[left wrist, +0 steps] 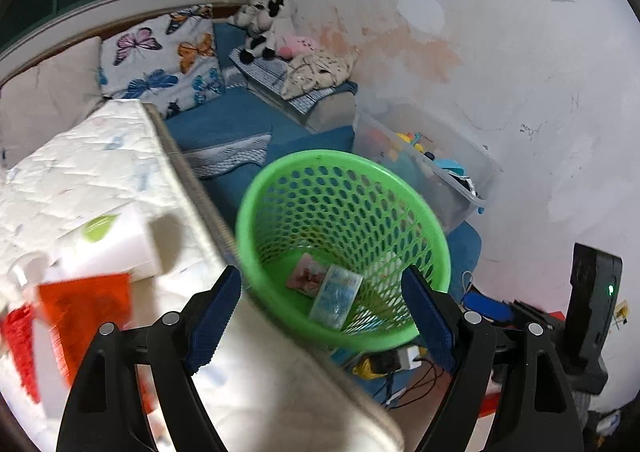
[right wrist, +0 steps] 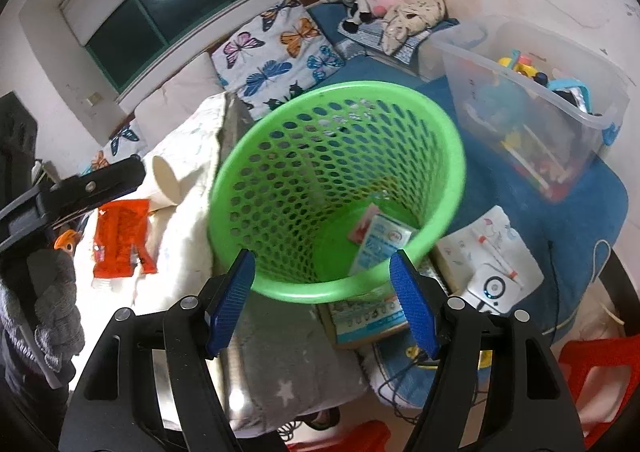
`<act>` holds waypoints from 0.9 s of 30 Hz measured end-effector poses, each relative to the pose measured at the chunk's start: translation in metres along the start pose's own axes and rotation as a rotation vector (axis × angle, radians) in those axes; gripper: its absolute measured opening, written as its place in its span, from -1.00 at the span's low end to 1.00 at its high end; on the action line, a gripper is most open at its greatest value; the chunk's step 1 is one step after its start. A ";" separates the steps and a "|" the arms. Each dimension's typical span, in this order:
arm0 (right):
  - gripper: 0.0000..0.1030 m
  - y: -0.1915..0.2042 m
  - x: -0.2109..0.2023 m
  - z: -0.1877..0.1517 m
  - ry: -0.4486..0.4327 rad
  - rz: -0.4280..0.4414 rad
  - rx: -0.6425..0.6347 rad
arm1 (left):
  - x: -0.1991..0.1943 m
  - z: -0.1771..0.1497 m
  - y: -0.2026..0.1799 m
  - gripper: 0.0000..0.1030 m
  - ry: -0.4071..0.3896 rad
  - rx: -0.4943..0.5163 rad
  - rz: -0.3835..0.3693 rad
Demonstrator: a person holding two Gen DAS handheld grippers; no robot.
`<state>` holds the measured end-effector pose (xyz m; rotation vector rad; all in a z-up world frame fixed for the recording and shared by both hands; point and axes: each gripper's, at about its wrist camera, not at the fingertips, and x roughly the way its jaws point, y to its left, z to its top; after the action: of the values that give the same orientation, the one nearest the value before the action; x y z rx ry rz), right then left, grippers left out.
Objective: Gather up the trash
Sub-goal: 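Return both tools to the bed toward the clear lid and orange wrapper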
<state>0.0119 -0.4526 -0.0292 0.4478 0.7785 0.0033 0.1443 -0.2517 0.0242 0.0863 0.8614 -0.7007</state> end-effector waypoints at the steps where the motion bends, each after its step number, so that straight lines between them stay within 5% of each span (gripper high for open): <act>1: 0.38 0.004 0.000 -0.001 0.001 0.005 -0.006 | -0.007 -0.004 0.004 0.54 -0.008 0.001 0.009; 13: 0.42 0.058 0.008 -0.005 0.012 0.063 -0.084 | -0.091 -0.068 0.079 0.54 -0.067 -0.077 0.129; 23: 0.44 0.087 0.020 -0.007 0.033 0.102 -0.126 | -0.107 -0.129 0.119 0.60 -0.006 -0.143 0.166; 27: 0.44 0.092 0.021 -0.009 0.037 0.110 -0.132 | -0.102 -0.147 0.123 0.79 0.031 -0.154 0.168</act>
<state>0.0360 -0.3621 -0.0133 0.3649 0.7842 0.1648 0.0739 -0.0521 -0.0243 0.0314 0.9232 -0.4752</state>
